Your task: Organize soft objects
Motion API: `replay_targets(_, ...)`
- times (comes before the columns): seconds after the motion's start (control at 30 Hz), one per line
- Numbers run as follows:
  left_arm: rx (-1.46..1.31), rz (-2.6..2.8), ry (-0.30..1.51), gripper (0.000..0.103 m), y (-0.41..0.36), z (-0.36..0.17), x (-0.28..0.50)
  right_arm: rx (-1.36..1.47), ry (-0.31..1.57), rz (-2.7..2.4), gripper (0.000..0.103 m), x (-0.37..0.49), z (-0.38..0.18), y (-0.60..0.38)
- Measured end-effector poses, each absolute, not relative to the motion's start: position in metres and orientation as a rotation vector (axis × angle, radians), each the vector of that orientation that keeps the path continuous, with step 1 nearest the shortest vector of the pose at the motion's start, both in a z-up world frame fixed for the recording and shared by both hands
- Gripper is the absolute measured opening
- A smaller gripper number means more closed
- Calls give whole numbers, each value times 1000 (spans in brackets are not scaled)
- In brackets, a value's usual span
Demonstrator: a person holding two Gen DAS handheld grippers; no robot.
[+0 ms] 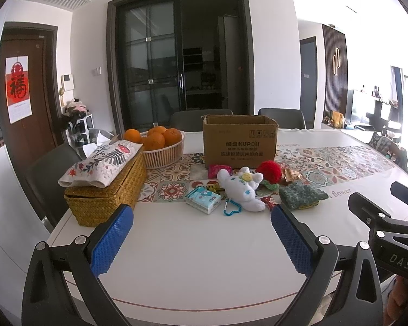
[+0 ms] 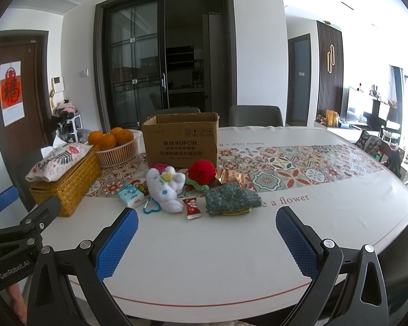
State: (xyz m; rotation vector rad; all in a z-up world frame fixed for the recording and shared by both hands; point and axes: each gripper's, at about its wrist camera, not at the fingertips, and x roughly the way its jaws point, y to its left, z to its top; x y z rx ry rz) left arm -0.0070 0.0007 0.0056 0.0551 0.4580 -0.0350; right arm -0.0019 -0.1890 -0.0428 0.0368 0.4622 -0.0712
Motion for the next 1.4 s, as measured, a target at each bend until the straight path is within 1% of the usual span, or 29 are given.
replay_targets(0.6,55,-44,457,103,2,5,-6,35,465,-63,103,-2,-39,-188)
replay_targets(0.83,48,-40,472,103,13,-3,4,41,490,-45,103,11,-47,-182)
replay_targets(1.2,55,-75,501,103,29,-21,44,34,515,-18,102,51,-64,-162)
replay_targets(1.4,95,-100,526,103,31,-31,76,18,531,-25,97,79,-73,-154)
